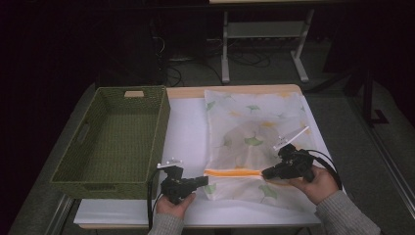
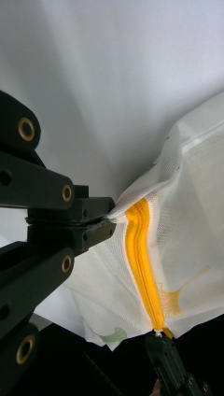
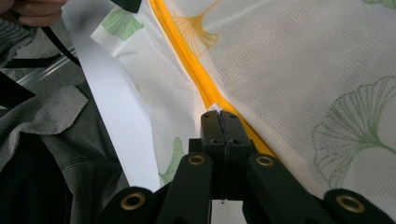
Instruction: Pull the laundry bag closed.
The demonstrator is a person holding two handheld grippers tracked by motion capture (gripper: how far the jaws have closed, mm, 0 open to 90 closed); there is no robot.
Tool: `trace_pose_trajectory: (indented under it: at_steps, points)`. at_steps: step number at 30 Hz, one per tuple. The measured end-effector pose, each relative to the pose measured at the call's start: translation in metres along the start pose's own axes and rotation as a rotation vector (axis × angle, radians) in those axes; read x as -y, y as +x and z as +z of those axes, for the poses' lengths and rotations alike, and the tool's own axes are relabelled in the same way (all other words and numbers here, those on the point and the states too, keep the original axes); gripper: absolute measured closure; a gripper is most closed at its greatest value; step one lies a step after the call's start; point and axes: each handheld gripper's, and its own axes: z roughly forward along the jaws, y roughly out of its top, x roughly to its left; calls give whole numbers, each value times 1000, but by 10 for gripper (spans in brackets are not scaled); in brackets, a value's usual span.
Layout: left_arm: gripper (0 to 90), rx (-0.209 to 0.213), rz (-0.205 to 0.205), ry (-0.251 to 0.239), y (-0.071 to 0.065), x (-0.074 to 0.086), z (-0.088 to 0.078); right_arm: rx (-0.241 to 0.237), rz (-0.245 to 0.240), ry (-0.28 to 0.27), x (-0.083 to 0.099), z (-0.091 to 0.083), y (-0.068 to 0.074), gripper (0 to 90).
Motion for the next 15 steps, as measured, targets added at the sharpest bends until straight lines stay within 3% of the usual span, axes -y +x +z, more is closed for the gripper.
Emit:
trace_pose_trajectory:
  at_steps: [4, 6, 11, 15]
  points:
    - [891, -11, 3, -9, -1, -2, 0, 20, 0, 0, 2, -2, 0, 899]
    - [891, -6, 5, -6, -1, -2, 0, 4, 7, -11, 4, -4, -2, 899]
    - [892, -17, 5, -9, -2, -2, -1, 15, 15, -6, 7, -5, -3, 899]
    - [891, -45, -6, -18, 2, -1, -4, 47, 31, 2, 12, -8, -7, 899]
